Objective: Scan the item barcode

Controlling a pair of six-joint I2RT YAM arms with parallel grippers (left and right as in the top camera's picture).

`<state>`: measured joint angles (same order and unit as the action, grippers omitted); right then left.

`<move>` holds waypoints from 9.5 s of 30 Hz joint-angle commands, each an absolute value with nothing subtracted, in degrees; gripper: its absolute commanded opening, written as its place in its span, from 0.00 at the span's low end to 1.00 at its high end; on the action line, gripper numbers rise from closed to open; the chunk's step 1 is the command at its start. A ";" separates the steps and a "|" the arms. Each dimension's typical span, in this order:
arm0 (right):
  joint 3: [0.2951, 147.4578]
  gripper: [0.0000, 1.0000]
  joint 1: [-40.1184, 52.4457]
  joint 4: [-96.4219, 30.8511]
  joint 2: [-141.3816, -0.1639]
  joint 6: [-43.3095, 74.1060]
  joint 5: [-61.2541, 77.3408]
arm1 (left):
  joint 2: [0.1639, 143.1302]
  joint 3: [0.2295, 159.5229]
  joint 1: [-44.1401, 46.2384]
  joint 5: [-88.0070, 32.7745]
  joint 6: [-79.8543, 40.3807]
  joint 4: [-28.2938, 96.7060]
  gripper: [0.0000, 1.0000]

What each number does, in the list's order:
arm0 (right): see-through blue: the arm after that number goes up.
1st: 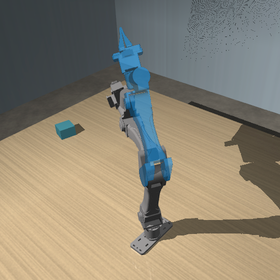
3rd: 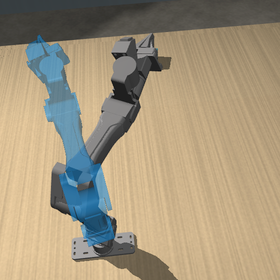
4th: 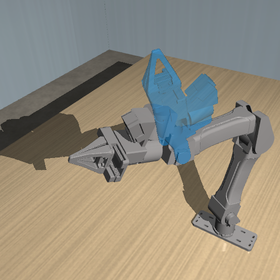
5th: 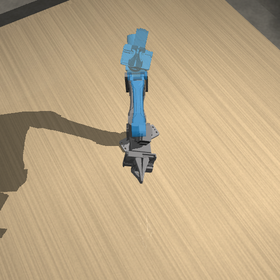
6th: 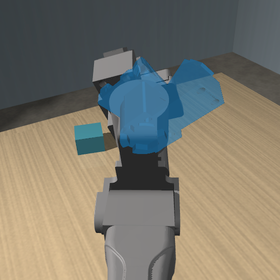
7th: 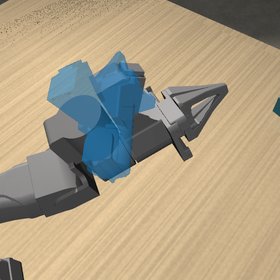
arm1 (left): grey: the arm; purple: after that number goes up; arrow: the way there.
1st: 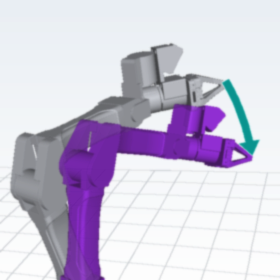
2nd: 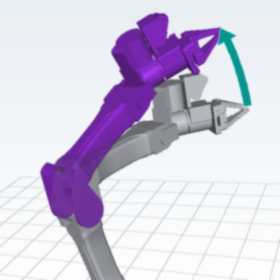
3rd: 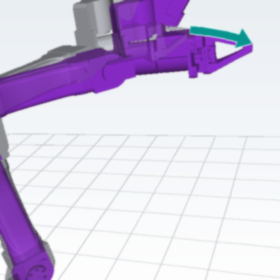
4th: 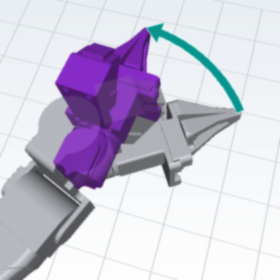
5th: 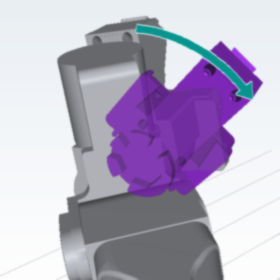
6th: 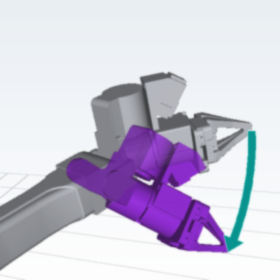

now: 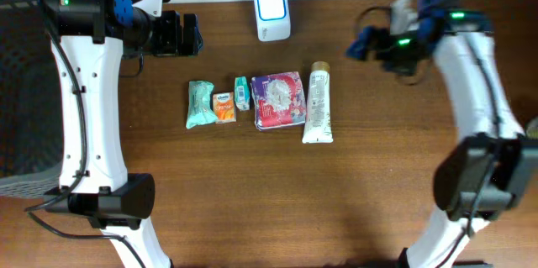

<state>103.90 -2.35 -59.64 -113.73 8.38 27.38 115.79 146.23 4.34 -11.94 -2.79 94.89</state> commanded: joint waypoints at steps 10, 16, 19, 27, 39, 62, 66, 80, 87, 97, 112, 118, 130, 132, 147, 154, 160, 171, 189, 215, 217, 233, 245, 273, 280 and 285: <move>101.14 0.72 3.01 -58.89 -132.66 3.77 37.69 | 116.14 146.19 3.97 -11.97 -2.96 94.83 0.99; 101.14 0.40 4.16 -58.67 -133.56 3.25 38.74 | 116.14 146.19 3.97 -11.94 -2.96 94.83 0.99; 101.16 0.04 4.16 -59.11 -133.53 5.19 38.81 | 116.14 146.19 3.97 -11.97 -2.98 94.83 0.99; 117.19 0.04 4.99 -76.05 -127.22 16.40 7.38 | 116.14 146.19 3.97 -11.97 -2.96 94.83 0.99; 103.79 0.07 14.39 -75.70 -129.08 36.97 -29.71 | 116.14 146.19 3.97 -11.94 -2.96 94.83 0.99; 119.61 0.71 13.63 -81.36 -129.19 24.53 -11.64 | 116.14 146.19 3.97 -11.94 -2.96 94.83 0.99; 110.41 0.72 17.72 -75.53 -129.34 31.20 -20.29 | 116.14 146.19 3.95 -11.94 -2.98 94.83 0.99; 94.56 0.71 21.37 -65.47 -129.95 39.07 -30.68 | 116.14 146.19 3.97 -11.97 -2.96 94.83 0.99; 95.59 0.15 21.21 -67.53 -129.91 38.44 -29.69 | 116.14 146.19 3.97 -11.97 -2.96 94.83 0.99; 108.60 0.04 6.94 -71.33 -129.91 2.44 43.75 | 116.14 146.19 3.97 -11.94 -2.96 94.83 0.99; 102.02 0.64 -9.26 -76.20 -129.32 -0.60 42.74 | 116.14 146.19 3.97 -11.97 -2.96 94.83 0.99; 108.31 0.80 -2.11 -82.46 -128.92 -1.48 31.29 | 116.16 146.19 3.97 -11.94 -2.96 94.83 0.99; 116.88 0.87 15.35 -84.07 -128.99 11.18 5.63 | 116.14 146.19 3.97 -11.94 -2.96 94.83 0.99; 114.69 0.88 16.95 -81.45 -128.99 14.48 1.43 | 116.14 146.19 3.97 -11.97 -2.98 94.83 0.99; 104.25 0.11 12.19 -59.48 -129.01 13.80 16.43 | 116.14 146.19 3.97 -11.94 -2.96 94.83 0.99; 104.27 0.04 4.25 -60.84 -128.97 5.28 52.23 | 116.14 146.19 3.97 -11.97 -2.96 94.85 0.99; 104.27 0.04 -2.68 -63.35 -128.95 -13.23 88.95 | 116.14 146.19 3.97 -11.97 -2.98 94.83 0.99; 108.81 0.04 -1.48 -62.50 -121.38 -20.82 88.95 | 116.14 146.19 3.97 -11.94 -2.96 94.83 0.99; 109.73 0.04 -1.19 -57.58 -112.88 -15.11 85.93 | 116.14 146.19 3.97 -11.94 -2.96 94.83 0.99; 96.97 0.36 19.11 -61.78 -123.92 27.53 -27.62 | 116.14 146.19 3.97 -11.97 -2.96 94.83 0.99; 97.03 0.50 19.11 -61.98 -123.90 27.51 -22.72 | 116.16 146.19 3.97 -11.94 -2.96 94.85 0.99; 112.97 0.87 7.75 -78.02 -123.92 4.97 8.43 | 116.14 146.19 3.97 -11.94 -2.96 94.83 0.99; 95.18 0.93 10.98 -64.66 -124.03 6.44 6.87 | 116.16 146.19 3.97 -11.94 -2.98 94.83 0.99; 94.00 0.54 11.88 -51.72 -124.14 17.04 7.31 | 116.16 146.19 3.97 -11.94 -2.98 94.83 0.99; 91.35 0.04 15.77 -46.85 -124.14 17.06 6.87 | 116.16 146.19 3.97 -11.94 -2.96 94.83 0.99; 103.98 0.04 15.75 -45.67 -124.11 16.97 6.87 | 116.16 146.19 3.97 -11.94 -2.98 94.83 0.99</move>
<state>95.66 15.27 -47.31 -124.07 16.80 6.94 115.81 146.23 4.34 -11.94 -2.79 94.91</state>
